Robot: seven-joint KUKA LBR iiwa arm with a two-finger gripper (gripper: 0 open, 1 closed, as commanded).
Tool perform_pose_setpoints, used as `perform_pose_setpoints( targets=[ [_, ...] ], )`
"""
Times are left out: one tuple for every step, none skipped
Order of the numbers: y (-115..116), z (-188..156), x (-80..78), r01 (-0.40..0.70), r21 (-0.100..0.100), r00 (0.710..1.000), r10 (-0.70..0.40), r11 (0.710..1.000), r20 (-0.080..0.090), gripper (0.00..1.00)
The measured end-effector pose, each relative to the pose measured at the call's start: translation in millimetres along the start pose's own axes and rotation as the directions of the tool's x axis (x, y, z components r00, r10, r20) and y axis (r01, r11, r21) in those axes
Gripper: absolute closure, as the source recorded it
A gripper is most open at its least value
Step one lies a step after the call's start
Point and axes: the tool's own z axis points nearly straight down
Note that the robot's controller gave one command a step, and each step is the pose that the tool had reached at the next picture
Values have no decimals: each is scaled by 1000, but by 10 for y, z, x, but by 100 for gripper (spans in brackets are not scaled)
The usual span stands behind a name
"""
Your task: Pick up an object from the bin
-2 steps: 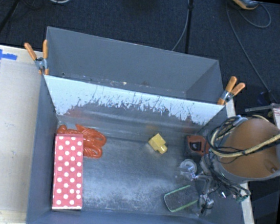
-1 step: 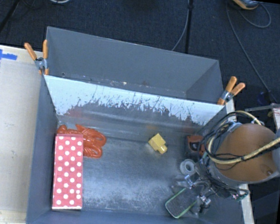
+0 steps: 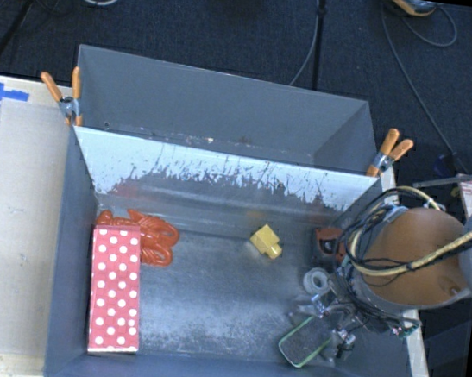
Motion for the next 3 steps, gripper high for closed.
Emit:
perform_pose_setpoints(
  targets=[
    [10,-43,5,-1,-3,1000,1,1000,-1,100],
    [32,-199,9,-2,-9,1000,1,1000,-4,100],
    [27,-442,2,-1,-6,1000,1,1000,-2,100]
  ],
)
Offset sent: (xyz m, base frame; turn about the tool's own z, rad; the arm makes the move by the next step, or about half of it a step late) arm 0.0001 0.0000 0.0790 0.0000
